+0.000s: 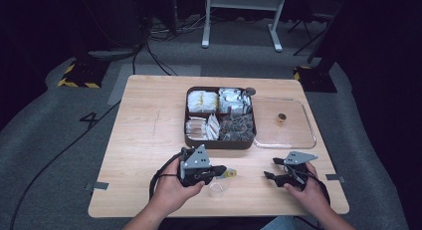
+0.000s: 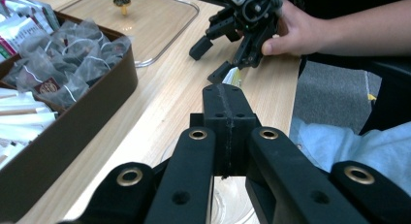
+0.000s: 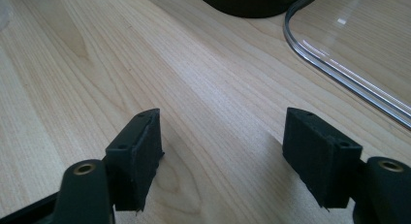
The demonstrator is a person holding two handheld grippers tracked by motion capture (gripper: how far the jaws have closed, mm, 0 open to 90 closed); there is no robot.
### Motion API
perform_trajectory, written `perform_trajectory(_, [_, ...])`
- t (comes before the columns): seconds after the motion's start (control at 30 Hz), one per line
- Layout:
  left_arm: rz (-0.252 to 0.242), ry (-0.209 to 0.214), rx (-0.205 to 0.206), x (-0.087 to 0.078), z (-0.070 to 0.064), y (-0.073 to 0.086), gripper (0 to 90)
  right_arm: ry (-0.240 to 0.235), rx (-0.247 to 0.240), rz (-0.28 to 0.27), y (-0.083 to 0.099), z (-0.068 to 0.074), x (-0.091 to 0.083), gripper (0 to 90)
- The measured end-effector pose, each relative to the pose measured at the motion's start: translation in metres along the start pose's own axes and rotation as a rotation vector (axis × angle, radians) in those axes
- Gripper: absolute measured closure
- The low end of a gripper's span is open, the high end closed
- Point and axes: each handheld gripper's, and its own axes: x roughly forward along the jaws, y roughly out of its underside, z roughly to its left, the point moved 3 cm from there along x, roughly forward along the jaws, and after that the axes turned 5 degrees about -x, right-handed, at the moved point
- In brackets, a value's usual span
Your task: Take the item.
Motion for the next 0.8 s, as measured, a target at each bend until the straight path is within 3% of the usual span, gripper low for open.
perform_trajectory(0.17, [-0.003, 0.005, 0.010, 0.004, -0.001, 0.007, 90.0, 0.000, 0.000, 0.000, 0.000, 0.000, 0.000, 30.5])
perform_trajectory(0.57, [-0.002, 0.002, -0.009, 0.011, 0.001, 0.019, 90.0, 0.000, 0.000, 0.000, 0.000, 0.000, 0.000, 30.5])
perform_trajectory(0.63, [-0.026, 0.000, -0.027, 0.010, 0.002, 0.020, 73.9, 0.000, 0.000, 0.000, 0.000, 0.000, 0.000, 30.6])
perform_trajectory(0.8, [-0.045, -0.017, -0.035, 0.009, 0.002, 0.023, 61.8, 0.000, 0.001, 0.000, 0.000, 0.000, 0.000, 30.5])
